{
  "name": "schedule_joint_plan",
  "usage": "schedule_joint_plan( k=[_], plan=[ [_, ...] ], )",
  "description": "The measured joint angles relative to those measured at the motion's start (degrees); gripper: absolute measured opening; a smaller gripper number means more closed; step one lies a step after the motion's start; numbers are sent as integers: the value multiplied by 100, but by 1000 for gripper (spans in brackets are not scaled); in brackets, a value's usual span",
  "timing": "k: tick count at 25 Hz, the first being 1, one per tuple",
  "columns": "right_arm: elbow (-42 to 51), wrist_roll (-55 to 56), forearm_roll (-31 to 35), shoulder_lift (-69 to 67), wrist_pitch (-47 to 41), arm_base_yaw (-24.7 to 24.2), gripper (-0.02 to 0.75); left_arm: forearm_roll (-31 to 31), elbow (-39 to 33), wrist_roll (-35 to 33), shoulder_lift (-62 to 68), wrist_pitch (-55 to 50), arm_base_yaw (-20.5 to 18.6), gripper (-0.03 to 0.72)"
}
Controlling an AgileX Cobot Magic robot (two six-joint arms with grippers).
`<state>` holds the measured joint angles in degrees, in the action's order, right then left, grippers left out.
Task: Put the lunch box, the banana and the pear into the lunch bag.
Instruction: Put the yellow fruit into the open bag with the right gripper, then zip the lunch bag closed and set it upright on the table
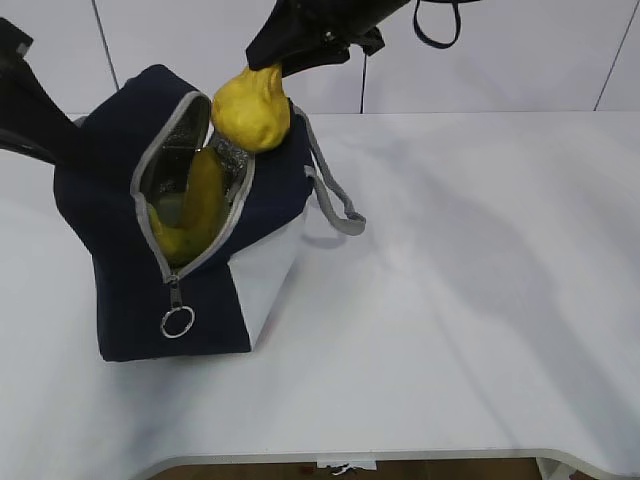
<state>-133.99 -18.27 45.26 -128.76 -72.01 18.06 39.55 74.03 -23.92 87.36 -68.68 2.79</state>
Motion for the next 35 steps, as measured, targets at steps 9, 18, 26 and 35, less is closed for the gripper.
schedule_joint_plan(
  k=[9, 18, 26, 35],
  plan=[
    [0, -92, 414, -427, 22, 405, 219, 140, 247, 0, 0, -99, 0, 9],
    [0, -40, -89, -451, 33, 535, 578, 170, 247, 0, 0, -108, 0, 9],
    [44, 712, -1913, 221, 33, 451, 584, 53, 247, 0, 0, -108, 0, 9],
    [1357, 1052, -2251, 875, 33, 438, 583, -90, 247, 0, 0, -97, 0, 9]
  ],
)
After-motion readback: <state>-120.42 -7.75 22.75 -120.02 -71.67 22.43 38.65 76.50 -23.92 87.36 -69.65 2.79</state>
